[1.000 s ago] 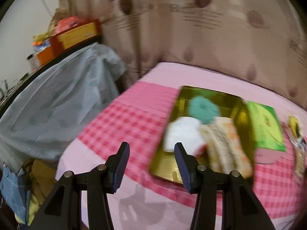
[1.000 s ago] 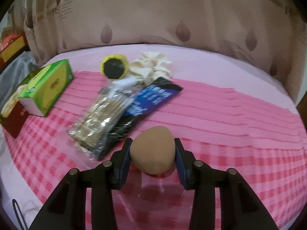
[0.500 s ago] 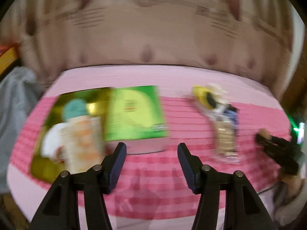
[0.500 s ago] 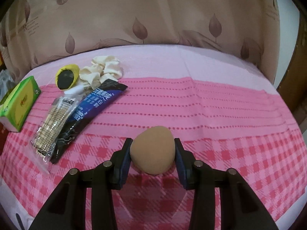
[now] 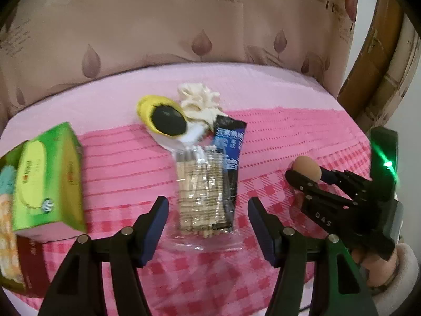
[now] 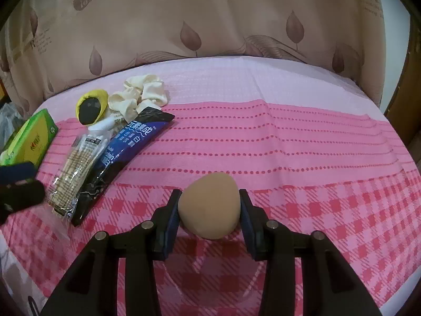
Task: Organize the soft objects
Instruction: 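Grasp the cotton-swab packet with the left gripper while the right gripper holds the sponge, then carry the cotton-swab packet into the gold tin and open the left gripper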
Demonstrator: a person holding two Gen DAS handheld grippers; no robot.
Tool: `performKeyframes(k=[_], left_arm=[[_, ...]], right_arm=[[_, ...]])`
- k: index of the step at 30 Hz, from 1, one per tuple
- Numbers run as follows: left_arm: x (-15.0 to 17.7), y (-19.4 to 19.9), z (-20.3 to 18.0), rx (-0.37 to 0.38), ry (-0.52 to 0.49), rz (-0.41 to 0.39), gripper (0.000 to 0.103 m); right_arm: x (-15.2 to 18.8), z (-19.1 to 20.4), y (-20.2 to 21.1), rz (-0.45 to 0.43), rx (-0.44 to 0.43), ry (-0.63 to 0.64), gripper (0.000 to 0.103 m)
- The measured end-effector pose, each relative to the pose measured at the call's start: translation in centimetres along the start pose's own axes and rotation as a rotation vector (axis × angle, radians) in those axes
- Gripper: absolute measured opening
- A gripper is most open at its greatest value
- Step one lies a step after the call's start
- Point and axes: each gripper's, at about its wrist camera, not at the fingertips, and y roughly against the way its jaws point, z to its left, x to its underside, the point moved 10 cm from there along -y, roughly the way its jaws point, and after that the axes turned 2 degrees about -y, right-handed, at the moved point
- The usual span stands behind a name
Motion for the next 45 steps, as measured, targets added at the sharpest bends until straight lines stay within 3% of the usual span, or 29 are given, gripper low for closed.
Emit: performKeyframes(k=[10, 18, 23, 25, 45], left_arm=[[0.4, -4.5, 0.7, -0.056, -0.013, 0.073, 0.064], [1.0, -4.4, 2.2, -0.035, 0.016, 0.048, 0.064], [1.5, -4.0, 3.2, -0.009, 0.058, 0.039, 0.031], [1.5, -3.7, 3.4, -0.016, 0.055, 0.033, 0.025], [1.3, 1.0, 5.2, -0.057, 0.082, -0.026, 0.021]], right_arm=[[0.0, 0.0, 0.0, 0.004, -0.018, -0.017, 0.039], [0.0, 0.1, 0.0, 0.005, -0.018, -0.017, 0.039], [-0.1, 0.1, 0.0, 0.006, -0.017, -0.018, 0.039], [-0.1, 0.1, 0.0, 0.006, -0.016, -0.017, 0.039], [0.0, 0.3, -0.1, 0.007, -0.015, -0.017, 0.04]])
